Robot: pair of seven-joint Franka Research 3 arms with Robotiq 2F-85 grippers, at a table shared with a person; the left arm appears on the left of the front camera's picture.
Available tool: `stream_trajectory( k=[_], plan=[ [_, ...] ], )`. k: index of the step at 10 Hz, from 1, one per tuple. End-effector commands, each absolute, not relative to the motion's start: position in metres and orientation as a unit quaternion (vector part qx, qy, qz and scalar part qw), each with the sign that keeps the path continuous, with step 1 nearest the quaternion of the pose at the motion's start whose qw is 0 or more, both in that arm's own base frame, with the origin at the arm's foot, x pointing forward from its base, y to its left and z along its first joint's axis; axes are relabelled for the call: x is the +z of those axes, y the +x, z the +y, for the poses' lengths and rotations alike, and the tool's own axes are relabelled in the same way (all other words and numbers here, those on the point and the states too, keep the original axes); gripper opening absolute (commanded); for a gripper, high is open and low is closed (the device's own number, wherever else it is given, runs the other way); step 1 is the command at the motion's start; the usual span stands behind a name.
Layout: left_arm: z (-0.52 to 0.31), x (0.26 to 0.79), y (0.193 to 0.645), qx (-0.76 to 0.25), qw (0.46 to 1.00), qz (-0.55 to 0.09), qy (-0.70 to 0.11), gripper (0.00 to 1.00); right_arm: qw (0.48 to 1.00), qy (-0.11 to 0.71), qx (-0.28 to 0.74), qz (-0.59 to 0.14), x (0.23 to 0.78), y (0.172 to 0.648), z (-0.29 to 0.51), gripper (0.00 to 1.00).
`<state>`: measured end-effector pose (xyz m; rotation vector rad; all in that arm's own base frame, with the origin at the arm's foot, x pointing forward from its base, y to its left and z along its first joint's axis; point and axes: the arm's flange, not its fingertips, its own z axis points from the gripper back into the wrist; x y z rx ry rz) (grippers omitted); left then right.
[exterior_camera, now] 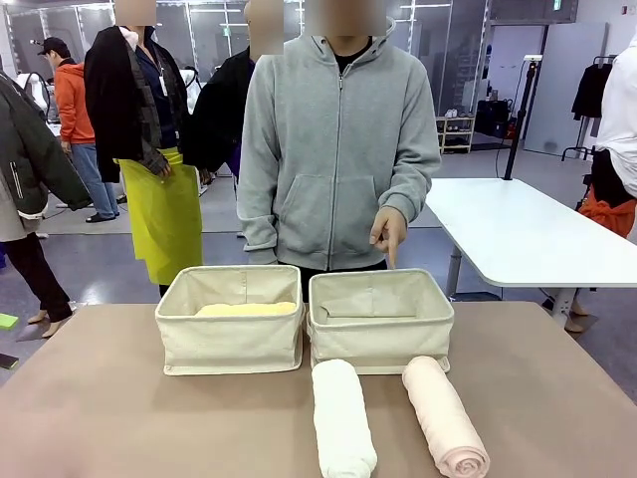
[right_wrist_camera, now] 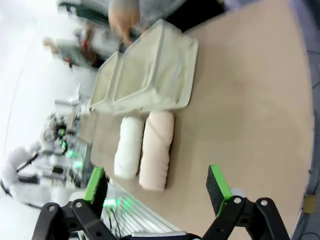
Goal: Divide the towels into two baskets.
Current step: Pick up one hotel-folded towel from the bottom of the table and place it in the Fabric basket indicated by the person.
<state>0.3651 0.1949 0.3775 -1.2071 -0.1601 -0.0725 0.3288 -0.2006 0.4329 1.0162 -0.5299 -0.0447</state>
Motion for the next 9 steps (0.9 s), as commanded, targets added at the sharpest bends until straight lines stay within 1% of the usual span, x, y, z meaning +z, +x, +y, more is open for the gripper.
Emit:
stream_trajectory(
  k=[1, 3, 4, 6, 8, 9],
  plan=[
    [0.193, 0.380, 0.362, -0.033, 0.815, -0.084, -0.573, 0.92, 0.872, 0.457, 0.046, -0.170, 0.440, 0.352, -0.159, 1.00],
    [0.193, 0.380, 0.362, -0.033, 0.815, -0.084, -0.573, 0.92, 0.889, 0.434, 0.096, -0.108, 0.431, 0.378, -0.102, 1.00],
    [0.193, 0.380, 0.362, -0.033, 0.815, -0.084, -0.573, 0.92, 0.896, 0.417, 0.121, -0.087, 0.428, 0.386, -0.072, 1.00],
    [0.193, 0.380, 0.362, -0.033, 0.815, -0.084, -0.573, 0.92, 0.907, 0.391, 0.141, -0.069, 0.424, 0.389, -0.032, 1.00],
    [0.193, 0.380, 0.362, -0.033, 0.815, -0.084, -0.573, 0.92, 0.937, 0.317, 0.130, -0.061, 0.411, 0.387, 0.013, 1.00],
    [0.193, 0.380, 0.362, -0.033, 0.815, -0.084, -0.573, 0.92, 0.946, 0.294, 0.123, -0.051, 0.404, 0.387, 0.035, 1.00]
  ],
)
